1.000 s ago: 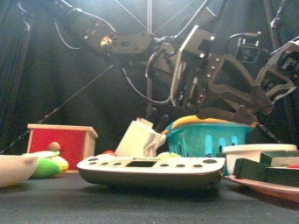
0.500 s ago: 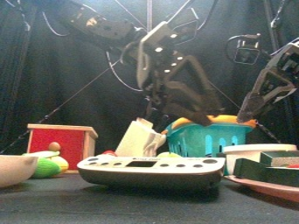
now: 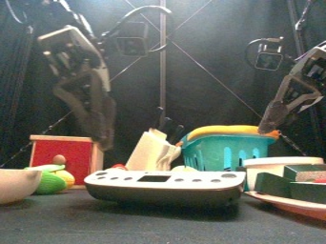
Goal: Grab pan
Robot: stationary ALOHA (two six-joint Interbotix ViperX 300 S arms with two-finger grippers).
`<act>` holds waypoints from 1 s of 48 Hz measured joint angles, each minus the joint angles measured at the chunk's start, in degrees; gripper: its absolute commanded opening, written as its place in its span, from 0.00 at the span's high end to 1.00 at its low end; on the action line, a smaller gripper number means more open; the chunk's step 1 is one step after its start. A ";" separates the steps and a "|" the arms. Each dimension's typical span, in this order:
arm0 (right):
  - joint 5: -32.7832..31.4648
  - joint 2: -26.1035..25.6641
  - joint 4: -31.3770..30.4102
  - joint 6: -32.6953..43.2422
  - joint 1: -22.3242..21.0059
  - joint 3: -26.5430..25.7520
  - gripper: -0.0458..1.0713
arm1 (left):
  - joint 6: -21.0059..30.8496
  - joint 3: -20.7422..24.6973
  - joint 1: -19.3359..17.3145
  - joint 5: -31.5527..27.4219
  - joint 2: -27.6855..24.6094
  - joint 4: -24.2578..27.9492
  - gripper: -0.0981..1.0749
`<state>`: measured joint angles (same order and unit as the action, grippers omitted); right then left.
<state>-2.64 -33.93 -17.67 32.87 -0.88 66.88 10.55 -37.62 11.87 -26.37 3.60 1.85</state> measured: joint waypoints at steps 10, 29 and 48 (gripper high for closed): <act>0.00 0.18 0.09 0.00 0.00 -0.09 0.21 | 8.44 -10.81 0.70 6.94 11.07 -2.02 0.23; 0.00 1.93 0.18 0.00 -0.09 -0.62 0.21 | 11.69 -21.62 3.25 9.23 17.67 -2.99 0.23; 0.00 2.37 -0.09 0.00 -0.09 -0.79 0.21 | 11.69 -23.29 3.34 10.46 15.03 -4.13 0.23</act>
<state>-2.64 -31.55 -17.75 32.87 -0.97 66.09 22.24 -60.91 15.21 -15.91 18.63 -2.29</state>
